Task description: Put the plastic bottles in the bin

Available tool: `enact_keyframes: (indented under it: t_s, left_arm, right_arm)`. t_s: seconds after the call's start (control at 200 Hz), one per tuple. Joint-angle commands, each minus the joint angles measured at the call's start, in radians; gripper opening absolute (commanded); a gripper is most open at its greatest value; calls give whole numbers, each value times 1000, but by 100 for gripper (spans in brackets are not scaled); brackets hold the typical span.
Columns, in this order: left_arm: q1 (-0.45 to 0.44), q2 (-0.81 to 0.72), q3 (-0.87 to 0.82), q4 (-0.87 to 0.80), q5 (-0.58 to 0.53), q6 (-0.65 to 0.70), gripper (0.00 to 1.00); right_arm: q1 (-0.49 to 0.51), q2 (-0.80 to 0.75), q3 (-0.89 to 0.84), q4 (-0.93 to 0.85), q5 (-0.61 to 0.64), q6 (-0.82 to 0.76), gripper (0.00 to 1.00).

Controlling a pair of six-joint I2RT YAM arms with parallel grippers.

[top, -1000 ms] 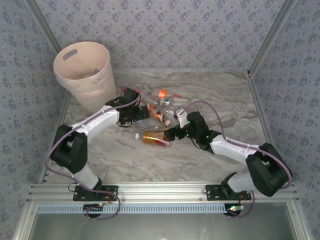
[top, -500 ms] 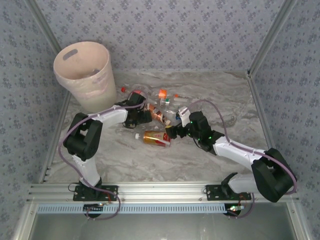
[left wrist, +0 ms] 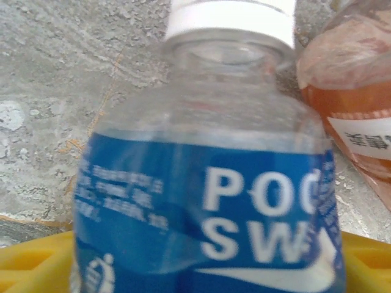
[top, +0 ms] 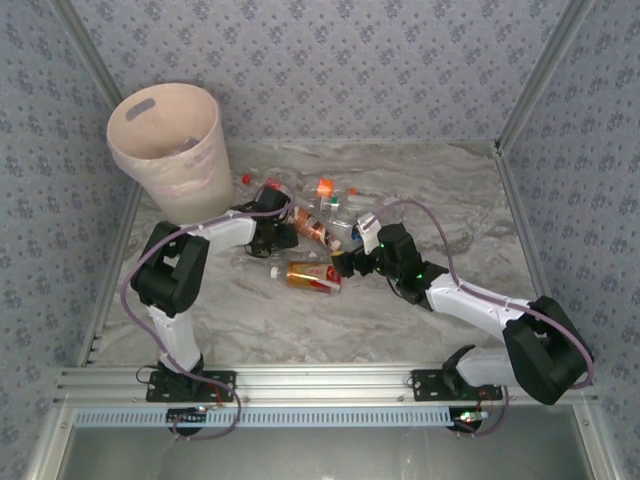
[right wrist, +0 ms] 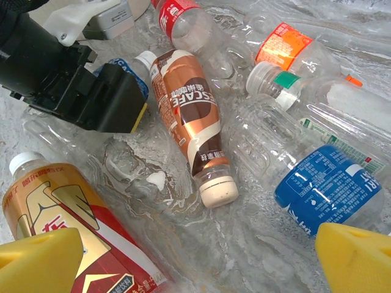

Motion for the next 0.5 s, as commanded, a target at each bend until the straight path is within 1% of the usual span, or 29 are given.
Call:
enact_keyframes:
  t_s: [0.0,0.235,0.495]
  left_arm:
    - [24,16,-30,78,7,20,72]
    - [33,-40,-12,59,23,76,64]
    - [35,-141,-10,44,38,108,58]
  right_arm:
    - [6,-19,-10,31,28,-17,100]
    - [6,-26,-14,50,48,-17,100]
    - [6,-45,-31,80,72,-16,100]
